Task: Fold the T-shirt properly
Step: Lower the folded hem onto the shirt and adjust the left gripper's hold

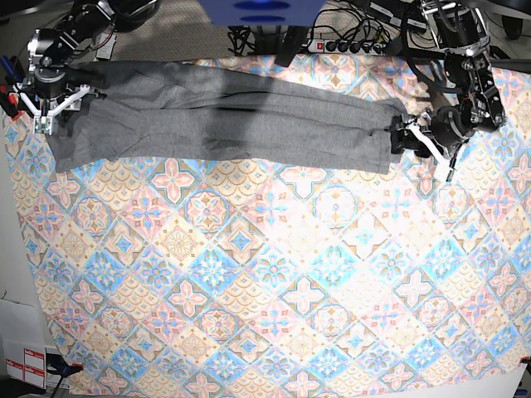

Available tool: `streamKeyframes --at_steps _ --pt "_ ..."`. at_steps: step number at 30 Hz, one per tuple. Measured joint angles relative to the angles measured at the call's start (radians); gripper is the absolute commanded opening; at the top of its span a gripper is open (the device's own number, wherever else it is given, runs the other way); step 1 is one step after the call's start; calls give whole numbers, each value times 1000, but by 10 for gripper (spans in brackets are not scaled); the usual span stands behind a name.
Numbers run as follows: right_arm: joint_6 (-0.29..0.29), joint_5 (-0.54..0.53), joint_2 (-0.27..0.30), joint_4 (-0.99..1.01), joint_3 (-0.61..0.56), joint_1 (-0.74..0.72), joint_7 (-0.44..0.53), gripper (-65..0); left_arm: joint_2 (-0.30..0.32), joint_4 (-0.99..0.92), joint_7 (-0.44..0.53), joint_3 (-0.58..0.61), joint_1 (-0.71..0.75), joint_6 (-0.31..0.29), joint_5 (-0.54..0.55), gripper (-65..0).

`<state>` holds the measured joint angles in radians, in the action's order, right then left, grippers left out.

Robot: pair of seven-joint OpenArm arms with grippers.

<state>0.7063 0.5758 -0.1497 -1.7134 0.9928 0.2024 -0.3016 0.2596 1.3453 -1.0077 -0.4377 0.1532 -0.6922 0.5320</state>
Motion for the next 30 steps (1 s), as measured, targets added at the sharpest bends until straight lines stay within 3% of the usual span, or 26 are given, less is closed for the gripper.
streamKeyframes --at_steps 6,16,23,28,30 --pt "0 0 0 0 0 0 0 -312 -7 2 14 123 0 -5 21 -221" --pt "0 0 0 0 0 0 0 -312 -14 -61 72 120 20 -19 55 -232" --pt "0 0 0 0 2 0 -1 -312 13 -251 274 175 -24 -34 82 -531" --pt "0 0 0 -1 2 1 0 -312 13 -352 349 225 -75 -59 80 -562" --pt "0 0 0 -1 2 0 0 -313 9 -360 351 218 -82 -59 79 -604"
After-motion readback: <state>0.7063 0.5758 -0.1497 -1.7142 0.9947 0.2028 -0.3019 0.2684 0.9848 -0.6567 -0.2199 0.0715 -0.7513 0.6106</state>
